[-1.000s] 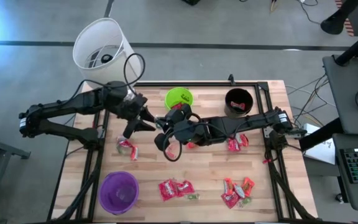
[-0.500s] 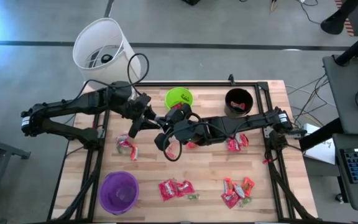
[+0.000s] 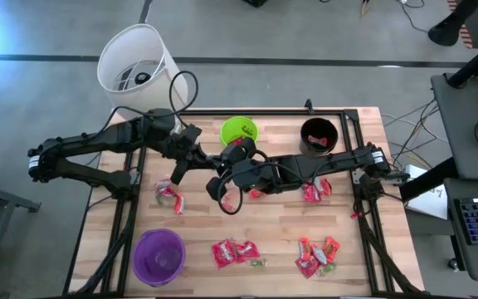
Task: Sort candy
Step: Put the blue gummy candy into the violet bucket
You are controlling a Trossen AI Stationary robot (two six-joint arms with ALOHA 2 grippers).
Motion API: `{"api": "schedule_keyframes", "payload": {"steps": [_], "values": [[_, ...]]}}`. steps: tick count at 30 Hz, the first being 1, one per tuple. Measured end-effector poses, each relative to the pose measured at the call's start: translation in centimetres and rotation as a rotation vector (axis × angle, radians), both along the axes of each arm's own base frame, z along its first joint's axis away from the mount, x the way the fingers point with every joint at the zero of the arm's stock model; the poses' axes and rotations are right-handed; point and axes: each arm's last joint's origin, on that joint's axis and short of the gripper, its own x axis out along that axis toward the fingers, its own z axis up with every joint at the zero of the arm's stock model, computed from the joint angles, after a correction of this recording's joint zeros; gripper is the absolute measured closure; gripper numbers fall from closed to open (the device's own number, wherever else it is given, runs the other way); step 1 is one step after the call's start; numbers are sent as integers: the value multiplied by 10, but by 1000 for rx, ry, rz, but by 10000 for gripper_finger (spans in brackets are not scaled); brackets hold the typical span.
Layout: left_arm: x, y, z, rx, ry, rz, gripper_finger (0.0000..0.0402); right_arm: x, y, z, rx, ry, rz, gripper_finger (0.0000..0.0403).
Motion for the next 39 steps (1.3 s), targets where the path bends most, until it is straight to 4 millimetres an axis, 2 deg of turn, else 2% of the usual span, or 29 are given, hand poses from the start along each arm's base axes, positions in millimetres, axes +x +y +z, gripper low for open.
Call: {"api": "schedule_keyframes", "payload": {"steps": [10,16,21,29,39], "values": [[-1,0,0,-2,7,-1,400,0,-2,0,3,0,0,295],[-14,-3,-7,-10,118,-15,400,-6,-3,9,6,-20,1,262],[-35,-10,-15,-74,271,-79,400,-18,-6,23,-10,-21,4,255],[-68,-27,-21,-160,471,-174,400,-24,-8,19,-28,57,5,258],[-89,-74,-29,-242,639,-354,400,-27,-12,13,-37,133,-11,259]]}}
